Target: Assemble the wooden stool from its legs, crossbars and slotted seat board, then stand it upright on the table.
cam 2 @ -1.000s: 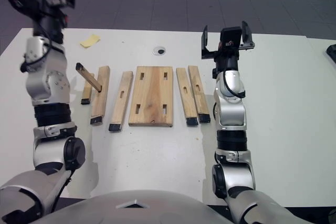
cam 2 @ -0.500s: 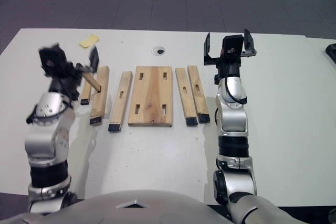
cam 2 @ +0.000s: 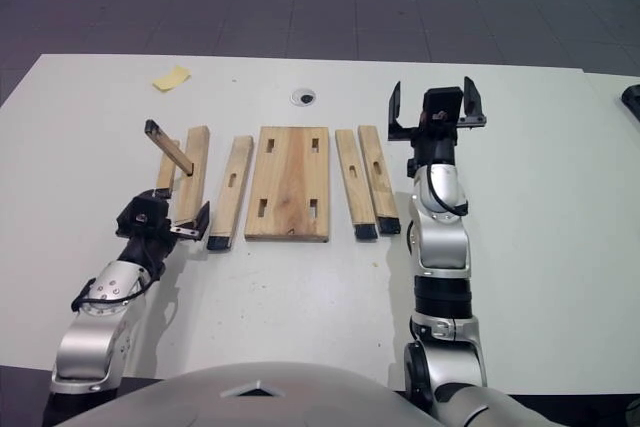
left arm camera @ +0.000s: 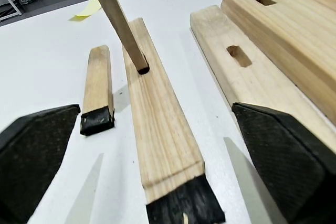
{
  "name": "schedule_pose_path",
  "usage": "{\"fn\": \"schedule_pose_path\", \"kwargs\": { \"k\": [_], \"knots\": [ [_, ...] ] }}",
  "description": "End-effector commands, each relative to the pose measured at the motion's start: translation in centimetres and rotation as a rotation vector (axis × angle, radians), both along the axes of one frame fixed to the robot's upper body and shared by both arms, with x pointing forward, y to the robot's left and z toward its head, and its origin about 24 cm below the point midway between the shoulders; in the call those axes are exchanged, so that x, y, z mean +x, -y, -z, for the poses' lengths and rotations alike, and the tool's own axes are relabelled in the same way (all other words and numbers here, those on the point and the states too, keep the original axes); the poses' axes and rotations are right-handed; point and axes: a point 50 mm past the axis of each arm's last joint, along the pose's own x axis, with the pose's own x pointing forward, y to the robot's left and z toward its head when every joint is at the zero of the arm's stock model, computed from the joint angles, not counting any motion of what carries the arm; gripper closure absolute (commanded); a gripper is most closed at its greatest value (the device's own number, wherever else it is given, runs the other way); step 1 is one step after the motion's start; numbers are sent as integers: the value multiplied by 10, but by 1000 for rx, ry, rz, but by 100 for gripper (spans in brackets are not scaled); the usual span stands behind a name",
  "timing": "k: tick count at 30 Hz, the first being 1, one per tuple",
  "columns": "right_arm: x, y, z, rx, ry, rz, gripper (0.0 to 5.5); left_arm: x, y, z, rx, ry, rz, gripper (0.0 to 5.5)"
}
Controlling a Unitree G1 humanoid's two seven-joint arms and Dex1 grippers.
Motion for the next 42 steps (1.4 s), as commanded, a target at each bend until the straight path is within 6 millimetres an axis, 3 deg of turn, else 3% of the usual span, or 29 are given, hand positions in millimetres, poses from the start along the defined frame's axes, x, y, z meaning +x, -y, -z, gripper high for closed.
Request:
{"fn": "schedule_pose_path", "kwargs": {
  "k": [1,13,18,23,27,31,34,37,42],
  "knots": [
    [-1,0,0,-2,-11,-7,10,-6,-4,12,11,-35,-52,39],
    [-1,-4,-7,-1,24,-11,10,1,-3,39,-144,-287,-51,249],
    [0,-4,-9,-3,32,-2,10,8,-4,39,-184,-323,-58,329],
    [1,-3,-11,19,34,2,10,14,-9,37,-178,-317,-92,344],
    [5,3,-16,146,34,-5,10,42,-3,1,-207,-77,-17,344],
    [17,8,-35,792,58,-182,10,69,7,-51,-257,225,74,344],
    [25,2,-60,1048,91,-409,10,83,13,-84,-241,399,136,344],
    [35,-21,-83,1138,57,-626,10,92,31,-111,-190,519,287,344],
    [44,-55,-106,1159,-16,-838,10,95,54,-121,-145,567,510,344]
  ]
}}
